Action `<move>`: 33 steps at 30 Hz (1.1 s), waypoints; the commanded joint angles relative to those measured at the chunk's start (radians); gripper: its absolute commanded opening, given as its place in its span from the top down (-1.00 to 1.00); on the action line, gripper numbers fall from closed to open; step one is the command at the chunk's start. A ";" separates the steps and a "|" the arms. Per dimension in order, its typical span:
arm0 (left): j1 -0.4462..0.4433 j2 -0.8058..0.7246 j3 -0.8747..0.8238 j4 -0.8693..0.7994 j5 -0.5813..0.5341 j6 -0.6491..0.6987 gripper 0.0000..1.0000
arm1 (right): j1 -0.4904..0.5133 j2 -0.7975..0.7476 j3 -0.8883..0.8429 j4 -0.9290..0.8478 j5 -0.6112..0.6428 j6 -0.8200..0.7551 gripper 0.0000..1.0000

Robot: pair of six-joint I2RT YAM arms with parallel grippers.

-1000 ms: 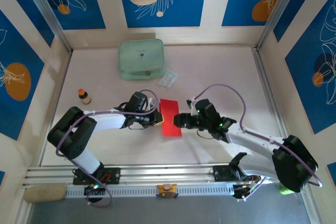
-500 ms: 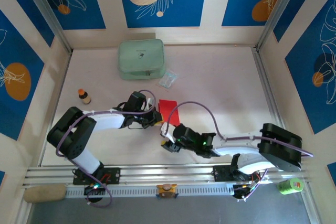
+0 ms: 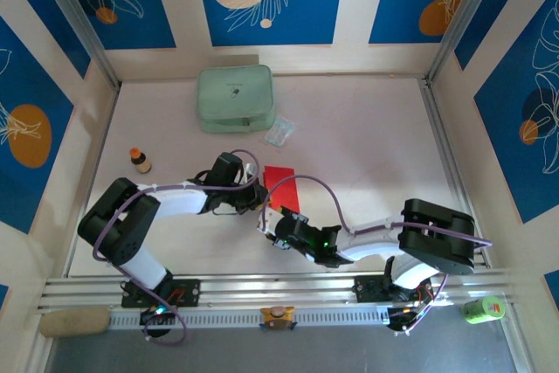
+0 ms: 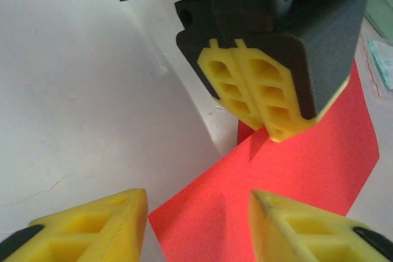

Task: Fold a paper plane with a square sheet of paper (pick it up from the middle)
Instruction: Third fold the triangle at the center of the table.

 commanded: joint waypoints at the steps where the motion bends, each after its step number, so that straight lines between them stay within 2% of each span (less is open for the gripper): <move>1: 0.013 -0.018 -0.010 -0.006 0.015 -0.004 0.91 | 0.007 -0.016 0.012 0.012 0.035 0.010 0.14; 19: 0.013 -0.015 -0.011 -0.002 0.011 -0.004 0.91 | -0.003 -0.041 -0.003 -0.010 0.009 0.063 0.42; 27: 0.015 -0.004 -0.007 0.001 0.016 -0.005 0.92 | -0.013 -0.040 -0.004 -0.015 -0.010 0.074 0.37; 33: 0.015 -0.007 -0.004 -0.003 0.015 -0.005 0.91 | -0.015 -0.029 0.001 -0.016 -0.014 0.067 0.25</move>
